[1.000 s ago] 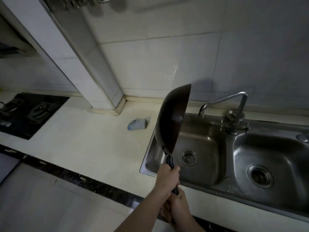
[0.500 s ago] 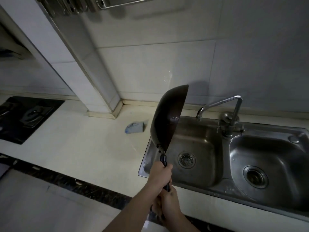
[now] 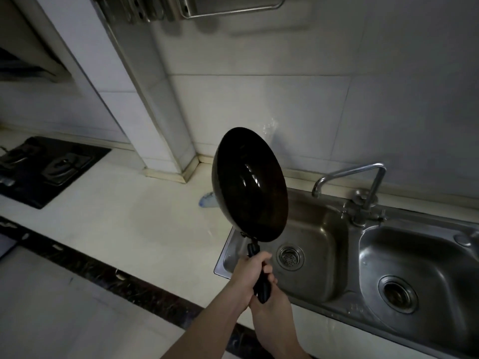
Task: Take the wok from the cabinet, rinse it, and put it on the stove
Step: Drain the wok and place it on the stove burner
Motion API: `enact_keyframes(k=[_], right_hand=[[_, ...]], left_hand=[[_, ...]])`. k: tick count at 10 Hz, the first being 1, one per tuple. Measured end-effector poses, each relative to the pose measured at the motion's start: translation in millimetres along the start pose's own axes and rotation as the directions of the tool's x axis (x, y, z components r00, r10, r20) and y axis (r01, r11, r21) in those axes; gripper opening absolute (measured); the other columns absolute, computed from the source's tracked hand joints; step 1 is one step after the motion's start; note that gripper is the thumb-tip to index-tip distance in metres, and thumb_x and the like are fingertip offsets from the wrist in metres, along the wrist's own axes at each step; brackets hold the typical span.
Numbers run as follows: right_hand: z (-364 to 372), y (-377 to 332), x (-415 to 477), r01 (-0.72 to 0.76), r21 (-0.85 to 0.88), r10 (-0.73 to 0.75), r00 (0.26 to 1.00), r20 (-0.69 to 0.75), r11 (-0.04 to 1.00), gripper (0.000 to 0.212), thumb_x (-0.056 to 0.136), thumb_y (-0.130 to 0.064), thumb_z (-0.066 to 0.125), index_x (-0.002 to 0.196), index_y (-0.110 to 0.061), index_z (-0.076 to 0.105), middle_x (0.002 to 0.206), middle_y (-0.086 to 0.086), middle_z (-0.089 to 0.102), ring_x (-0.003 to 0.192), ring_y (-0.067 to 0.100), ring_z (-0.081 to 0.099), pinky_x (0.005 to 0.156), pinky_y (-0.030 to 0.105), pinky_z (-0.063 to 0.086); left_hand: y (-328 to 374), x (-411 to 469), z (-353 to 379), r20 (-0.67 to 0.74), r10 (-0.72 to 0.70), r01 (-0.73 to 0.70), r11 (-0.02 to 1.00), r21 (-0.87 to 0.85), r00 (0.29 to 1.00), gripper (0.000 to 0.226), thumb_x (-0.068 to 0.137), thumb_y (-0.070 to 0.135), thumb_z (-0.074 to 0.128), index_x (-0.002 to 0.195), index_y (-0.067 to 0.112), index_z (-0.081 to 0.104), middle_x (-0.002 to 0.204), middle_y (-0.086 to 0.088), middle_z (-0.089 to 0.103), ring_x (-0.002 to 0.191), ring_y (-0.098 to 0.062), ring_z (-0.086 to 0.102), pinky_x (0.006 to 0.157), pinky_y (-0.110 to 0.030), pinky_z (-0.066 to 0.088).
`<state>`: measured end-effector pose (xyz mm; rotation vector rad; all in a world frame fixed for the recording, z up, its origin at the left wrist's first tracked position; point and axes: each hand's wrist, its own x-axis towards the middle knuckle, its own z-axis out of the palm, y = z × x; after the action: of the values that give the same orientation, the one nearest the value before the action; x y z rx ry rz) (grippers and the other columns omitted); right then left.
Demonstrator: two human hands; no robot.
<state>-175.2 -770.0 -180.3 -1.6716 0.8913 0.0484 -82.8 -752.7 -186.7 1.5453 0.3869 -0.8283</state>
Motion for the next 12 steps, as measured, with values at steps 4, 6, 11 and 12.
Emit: enact_keyframes(k=[4, 6, 11, 12], right_hand=[[66, -38, -50, 0.193, -0.55, -0.178, 0.981, 0.083, 0.812, 0.066, 0.086, -0.033, 0.058, 0.147, -0.028, 0.034, 0.104, 0.001, 0.07, 0.098, 0.023, 0.065, 0.078, 0.032, 0.051], [152, -77, -68, 0.154, -0.418, -0.08, 0.978, 0.191, 0.895, 0.033, 0.074, -0.026, 0.058, 0.105, -0.021, 0.049, 0.085, 0.002, 0.063, 0.08, 0.027, 0.065, 0.066, 0.038, 0.052], [344, -161, -85, 0.231, -0.31, -0.06, 0.878, 0.475, 0.922, 0.006, 0.085, -0.005, 0.053, 0.081, -0.003, 0.058, 0.048, 0.011, 0.055, 0.032, 0.023, 0.046, 0.038, 0.025, 0.034], [379, -169, -70, 0.3, -0.352, -0.111, 0.877, 0.468, 0.887, 0.008, 0.082, -0.013, 0.055, 0.081, -0.006, 0.061, 0.051, 0.009, 0.062, 0.034, 0.022, 0.055, 0.039, 0.028, 0.04]], left_hand=[[16, -3, -106, 0.077, -0.07, 0.089, 0.956, -0.28, 0.995, 0.024, 0.087, 0.019, 0.052, 0.065, 0.015, 0.042, 0.053, -0.003, 0.034, 0.042, -0.018, 0.031, 0.045, -0.027, 0.028], [27, -13, -211, 0.072, 0.023, 0.008, 0.915, -0.403, 0.997, 0.027, 0.094, 0.019, 0.048, 0.067, 0.017, 0.045, 0.052, 0.001, 0.036, 0.041, -0.015, 0.032, 0.045, -0.026, 0.028], [71, -6, -431, 0.03, 0.062, -0.036, 0.84, -0.541, 0.998, 0.032, 0.096, 0.022, 0.063, 0.07, 0.015, 0.046, 0.054, 0.0, 0.045, 0.042, -0.017, 0.046, 0.056, -0.03, 0.05], [79, 8, -462, -0.077, 0.061, -0.091, 0.862, -0.498, 0.995, 0.026, 0.094, 0.02, 0.067, 0.076, 0.01, 0.051, 0.056, -0.003, 0.051, 0.044, -0.018, 0.051, 0.052, -0.028, 0.048]])
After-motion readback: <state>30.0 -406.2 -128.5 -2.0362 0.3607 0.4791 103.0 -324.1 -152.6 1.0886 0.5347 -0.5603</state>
